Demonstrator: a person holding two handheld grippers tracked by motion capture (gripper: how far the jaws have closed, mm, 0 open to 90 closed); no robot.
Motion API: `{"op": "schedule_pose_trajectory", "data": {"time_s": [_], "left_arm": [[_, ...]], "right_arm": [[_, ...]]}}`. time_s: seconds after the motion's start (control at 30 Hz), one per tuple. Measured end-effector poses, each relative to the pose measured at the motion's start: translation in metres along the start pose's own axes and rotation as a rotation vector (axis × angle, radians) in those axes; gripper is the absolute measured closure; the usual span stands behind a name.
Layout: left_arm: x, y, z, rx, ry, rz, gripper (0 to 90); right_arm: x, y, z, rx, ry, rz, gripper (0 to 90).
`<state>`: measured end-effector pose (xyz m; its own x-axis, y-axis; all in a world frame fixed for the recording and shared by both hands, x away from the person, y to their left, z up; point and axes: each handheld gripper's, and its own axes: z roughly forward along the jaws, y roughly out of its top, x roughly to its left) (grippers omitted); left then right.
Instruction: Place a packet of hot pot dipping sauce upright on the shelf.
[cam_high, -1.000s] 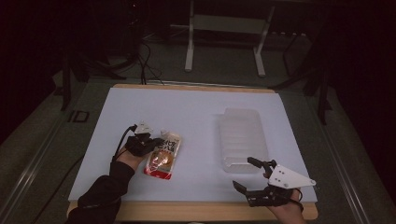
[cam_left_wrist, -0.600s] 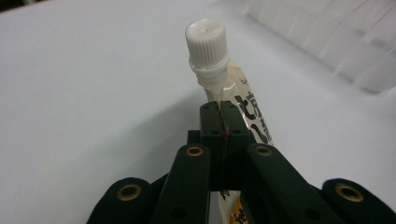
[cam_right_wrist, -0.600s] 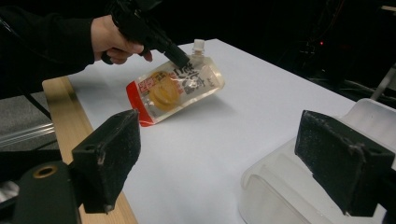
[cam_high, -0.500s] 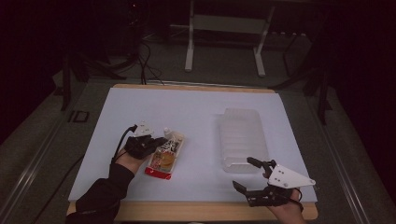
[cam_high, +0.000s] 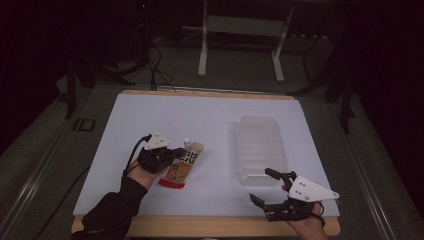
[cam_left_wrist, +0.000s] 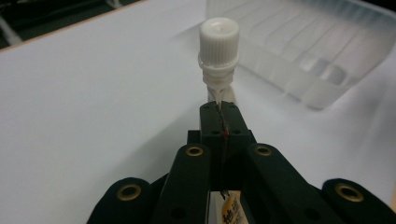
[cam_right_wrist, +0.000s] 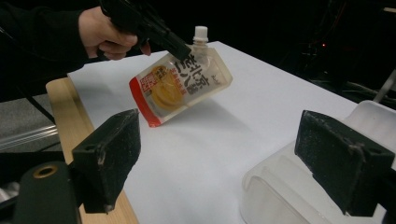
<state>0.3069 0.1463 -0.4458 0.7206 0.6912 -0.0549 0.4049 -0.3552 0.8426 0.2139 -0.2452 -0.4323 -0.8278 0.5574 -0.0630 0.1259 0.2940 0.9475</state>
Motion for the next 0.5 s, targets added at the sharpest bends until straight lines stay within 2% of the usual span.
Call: {"op": "schedule_pose_trajectory", "data": {"time_s": [0.03, 0.37, 0.5], "left_arm": [[-0.001, 0.001, -0.001, -0.01, -0.013, 0.002, 90.0], [-0.004, 0.014, -0.012, -0.075, -0.033, 0.006, 90.0], [-0.009, 0.021, -0.018, -0.107, -0.044, 0.022, 90.0]], "right_arm": [[0.0, 0.0, 0.0, -0.001, 0.001, 0.001, 14.4], [-0.001, 0.0, 0.001, 0.002, 0.006, 0.01, 14.4], [-0.002, 0.0, 0.002, 0.007, 0.007, 0.018, 14.6]]}}
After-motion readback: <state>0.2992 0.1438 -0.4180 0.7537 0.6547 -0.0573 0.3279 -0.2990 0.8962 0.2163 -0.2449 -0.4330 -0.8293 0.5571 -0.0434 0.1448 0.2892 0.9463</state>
